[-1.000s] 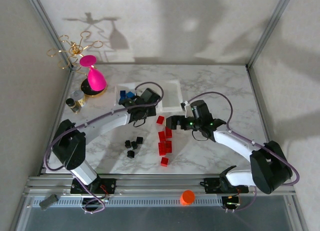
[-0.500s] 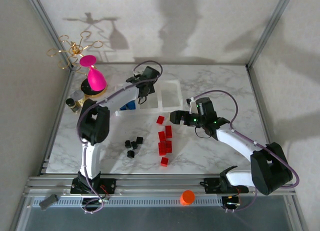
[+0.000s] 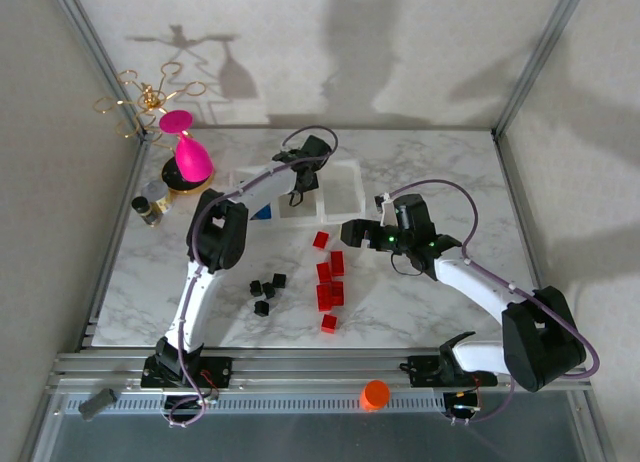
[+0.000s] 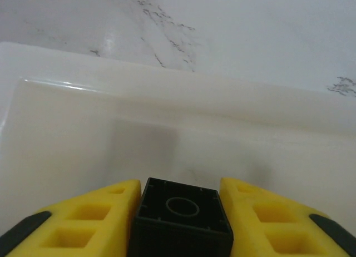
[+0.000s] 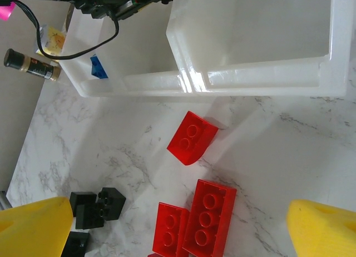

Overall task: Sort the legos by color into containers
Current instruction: Place the lego in the container, then pick up the lego from the middle-left of the table.

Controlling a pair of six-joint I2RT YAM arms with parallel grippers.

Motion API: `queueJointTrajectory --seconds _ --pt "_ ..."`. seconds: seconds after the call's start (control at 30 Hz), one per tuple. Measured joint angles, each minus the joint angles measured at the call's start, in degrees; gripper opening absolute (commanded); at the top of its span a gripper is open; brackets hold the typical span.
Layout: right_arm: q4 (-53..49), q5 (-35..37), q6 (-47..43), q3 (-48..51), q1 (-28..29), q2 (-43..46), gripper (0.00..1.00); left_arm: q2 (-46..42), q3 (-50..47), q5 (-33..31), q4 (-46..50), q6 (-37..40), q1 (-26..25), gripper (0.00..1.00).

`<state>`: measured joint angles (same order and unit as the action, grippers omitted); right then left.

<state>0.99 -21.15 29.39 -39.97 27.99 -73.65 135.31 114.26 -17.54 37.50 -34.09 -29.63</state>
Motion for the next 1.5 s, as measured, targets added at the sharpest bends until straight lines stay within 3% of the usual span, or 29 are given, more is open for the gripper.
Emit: queueJointTrajectory --seconds 0.37,0.53,0.7,1.03,1.5 --pt "-0.04 -0.50 -0.22 -1.09 0.00 0.02 0.99 -0.39 2.12 1.49 2.14 0.96 0.00 0.51" --pt "-0.39 -2.25 -0.92 -2.43 0.04 0.02 0.99 -6.40 -1.55 2.93 1.92 1.16 -0.33 0.50" --pt "-1.95 -2.25 -3.04 -4.11 1.73 0.09 0.99 -18.75 -10.43 3.41 -0.28 1.14 -1.49 0.50" --pt "-5.95 -0.44 -6.14 -4.28 8.57 0.02 0.99 -42.99 -38.25 3.63 -5.70 -1.44 -6.36 0.50" --pt "-0.66 2.01 -2.43 5.11 18.56 -0.59 0.99 -59.17 -63.84 6.21 -3.76 -10.19 -12.07 0.51"
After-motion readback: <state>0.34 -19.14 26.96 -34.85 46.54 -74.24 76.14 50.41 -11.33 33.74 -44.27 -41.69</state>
